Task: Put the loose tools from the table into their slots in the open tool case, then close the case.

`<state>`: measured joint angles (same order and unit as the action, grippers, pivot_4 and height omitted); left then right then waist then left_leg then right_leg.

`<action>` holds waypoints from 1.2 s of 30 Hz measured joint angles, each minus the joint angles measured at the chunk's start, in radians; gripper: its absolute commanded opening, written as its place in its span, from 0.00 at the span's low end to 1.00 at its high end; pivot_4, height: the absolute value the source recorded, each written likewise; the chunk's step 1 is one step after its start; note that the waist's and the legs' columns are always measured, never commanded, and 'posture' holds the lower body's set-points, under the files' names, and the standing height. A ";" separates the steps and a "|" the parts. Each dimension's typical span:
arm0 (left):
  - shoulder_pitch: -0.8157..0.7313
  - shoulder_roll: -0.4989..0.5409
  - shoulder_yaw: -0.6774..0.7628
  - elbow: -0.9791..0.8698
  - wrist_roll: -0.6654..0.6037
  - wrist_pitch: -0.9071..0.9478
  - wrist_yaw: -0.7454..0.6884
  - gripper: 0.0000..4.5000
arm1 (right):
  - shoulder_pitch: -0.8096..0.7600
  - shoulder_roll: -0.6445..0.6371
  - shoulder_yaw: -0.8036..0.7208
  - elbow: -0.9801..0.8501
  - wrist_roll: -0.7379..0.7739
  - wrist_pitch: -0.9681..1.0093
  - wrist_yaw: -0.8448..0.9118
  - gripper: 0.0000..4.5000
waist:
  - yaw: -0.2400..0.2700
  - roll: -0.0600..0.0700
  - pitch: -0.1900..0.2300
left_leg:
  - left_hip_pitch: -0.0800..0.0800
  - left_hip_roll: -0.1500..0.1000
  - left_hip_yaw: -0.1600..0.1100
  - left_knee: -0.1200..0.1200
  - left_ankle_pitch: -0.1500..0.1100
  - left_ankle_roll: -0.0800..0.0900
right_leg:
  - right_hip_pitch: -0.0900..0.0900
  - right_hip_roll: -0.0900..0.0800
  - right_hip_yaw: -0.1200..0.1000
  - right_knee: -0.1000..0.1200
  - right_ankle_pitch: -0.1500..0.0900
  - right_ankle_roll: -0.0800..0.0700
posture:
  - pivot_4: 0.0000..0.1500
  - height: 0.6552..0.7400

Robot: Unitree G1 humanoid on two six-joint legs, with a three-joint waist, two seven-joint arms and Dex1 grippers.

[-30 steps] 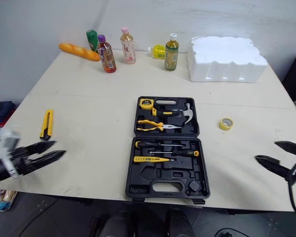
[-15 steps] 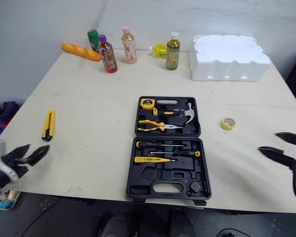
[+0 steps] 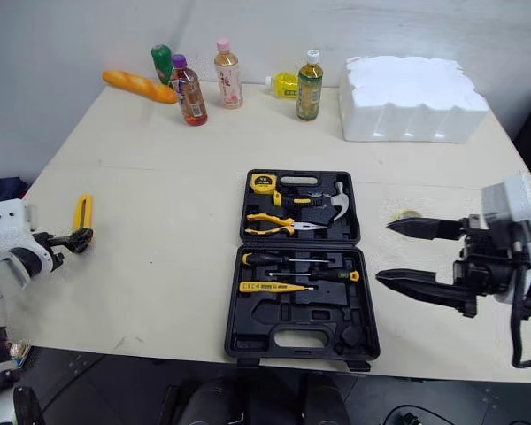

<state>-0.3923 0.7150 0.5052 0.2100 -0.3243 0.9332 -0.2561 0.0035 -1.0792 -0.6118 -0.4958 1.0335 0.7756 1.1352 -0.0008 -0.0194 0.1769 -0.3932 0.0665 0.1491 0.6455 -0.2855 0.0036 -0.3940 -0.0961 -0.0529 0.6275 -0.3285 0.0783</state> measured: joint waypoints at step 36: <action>-0.326 0.042 -0.885 -0.565 -0.197 0.027 -0.819 0.32 | 0.473 0.064 -0.184 -0.229 -0.146 0.031 -0.009 1.00 | 0.024 -0.007 0.006 | -0.007 -0.001 -0.003 0.007 0.007 0.001 | -0.002 0.016 0.004 0.000 0.004 0.005 | 1.00 0.95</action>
<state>-0.7186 0.7568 -0.3797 -0.3551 -0.5218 0.9605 -1.0750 0.4761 -1.0151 -0.7958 -0.7252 0.8879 0.8063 1.1259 0.0227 -0.0267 0.1826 -0.4006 0.0650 0.1462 0.6522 -0.2781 0.0049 -0.3964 -0.0801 -0.0494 0.6278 -0.3244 0.0837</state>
